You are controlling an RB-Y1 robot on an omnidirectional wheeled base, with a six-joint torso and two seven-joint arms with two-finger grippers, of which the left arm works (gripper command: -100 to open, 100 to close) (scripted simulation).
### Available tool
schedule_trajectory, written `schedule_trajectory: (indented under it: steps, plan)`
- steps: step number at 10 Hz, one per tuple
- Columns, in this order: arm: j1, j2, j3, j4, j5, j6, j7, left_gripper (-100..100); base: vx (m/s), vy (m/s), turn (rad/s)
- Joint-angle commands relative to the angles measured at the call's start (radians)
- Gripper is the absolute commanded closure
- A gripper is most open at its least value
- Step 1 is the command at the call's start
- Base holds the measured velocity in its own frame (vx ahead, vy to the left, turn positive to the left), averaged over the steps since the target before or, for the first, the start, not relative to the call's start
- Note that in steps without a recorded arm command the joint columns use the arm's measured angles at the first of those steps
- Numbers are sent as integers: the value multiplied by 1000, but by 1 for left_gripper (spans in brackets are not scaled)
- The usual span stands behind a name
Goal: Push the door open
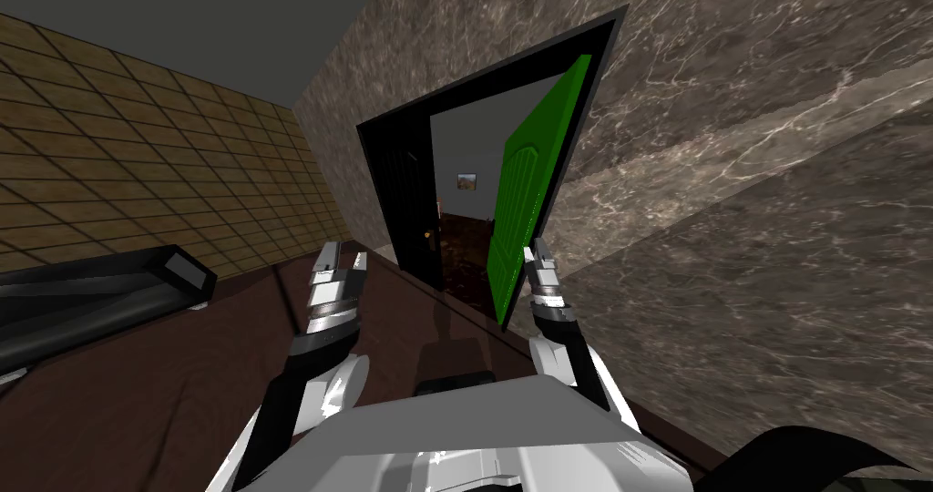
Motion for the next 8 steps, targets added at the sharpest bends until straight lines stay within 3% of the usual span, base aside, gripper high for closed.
schedule_trajectory:
  steps: [1, 8]
  plan:
    - [-16, 9, -9, 29, -2, 1, 7, -100, 27, 40, -13]
    - [-89, 40, -48, 162, -12, 8, 36, -100, 78, 77, -9]
